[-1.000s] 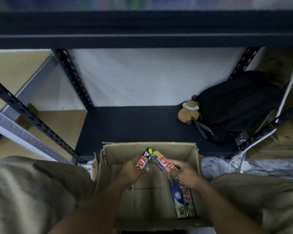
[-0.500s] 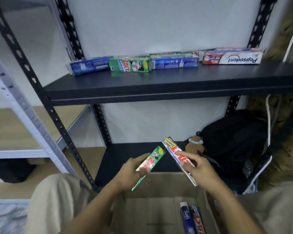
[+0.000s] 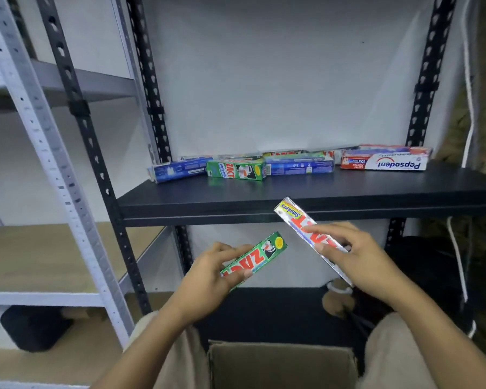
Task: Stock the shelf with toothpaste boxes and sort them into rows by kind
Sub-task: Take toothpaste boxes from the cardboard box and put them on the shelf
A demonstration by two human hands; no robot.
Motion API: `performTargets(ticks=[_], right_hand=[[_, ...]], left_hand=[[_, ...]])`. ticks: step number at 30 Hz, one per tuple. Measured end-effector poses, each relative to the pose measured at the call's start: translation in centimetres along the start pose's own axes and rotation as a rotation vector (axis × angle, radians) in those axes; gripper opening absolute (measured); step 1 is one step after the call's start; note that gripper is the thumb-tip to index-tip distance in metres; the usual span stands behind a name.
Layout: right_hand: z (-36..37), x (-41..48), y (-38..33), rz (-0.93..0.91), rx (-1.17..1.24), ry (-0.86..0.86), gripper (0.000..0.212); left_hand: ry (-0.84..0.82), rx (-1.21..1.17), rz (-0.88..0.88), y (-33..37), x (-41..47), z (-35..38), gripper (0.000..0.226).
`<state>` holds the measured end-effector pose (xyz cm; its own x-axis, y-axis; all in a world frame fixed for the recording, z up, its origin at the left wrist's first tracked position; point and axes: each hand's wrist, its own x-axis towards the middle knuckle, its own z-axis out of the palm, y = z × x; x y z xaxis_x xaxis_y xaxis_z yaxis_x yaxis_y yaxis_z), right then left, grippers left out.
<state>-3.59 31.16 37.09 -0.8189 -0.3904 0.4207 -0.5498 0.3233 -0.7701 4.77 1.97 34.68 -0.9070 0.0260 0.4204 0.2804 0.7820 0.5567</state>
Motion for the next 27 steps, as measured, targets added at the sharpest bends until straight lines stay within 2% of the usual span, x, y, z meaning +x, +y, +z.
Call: performTargets(ticks=[3,7,14,17,22,27], right_hand=[[-2.2,1.4,-1.4,-0.056,-0.091,-0.051,0.032],[-4.8,2.3,-2.5,-0.111,-0.176,-0.099,0.03],[-9.6,5.3,-2.4,-0.174,-0.234,0.011,0.031],[-11.3,7.7,-1.0,-0.18,-0.361,0.02,0.032],[-14.7,11.6,1.6,-0.131,-0.604,-0.06,0.035],[-17.4,14.3,4.4,-0.063,-0.821,-0.109,0.046]], left_hand=[[0.005,0.067,0.055,1.6,2.0,-2.6,0.046],[-0.079,0.234,0.119,3.4,4.0,-5.6,0.045],[0.01,0.203,0.234,5.9,9.4,-7.9,0.045],[0.011,0.245,0.262,5.9,13.1,-7.1,0.045],[-0.083,0.369,0.293,5.3,18.9,-3.4,0.053],[-0.095,0.426,0.391,5.1,23.4,0.0,0.051]])
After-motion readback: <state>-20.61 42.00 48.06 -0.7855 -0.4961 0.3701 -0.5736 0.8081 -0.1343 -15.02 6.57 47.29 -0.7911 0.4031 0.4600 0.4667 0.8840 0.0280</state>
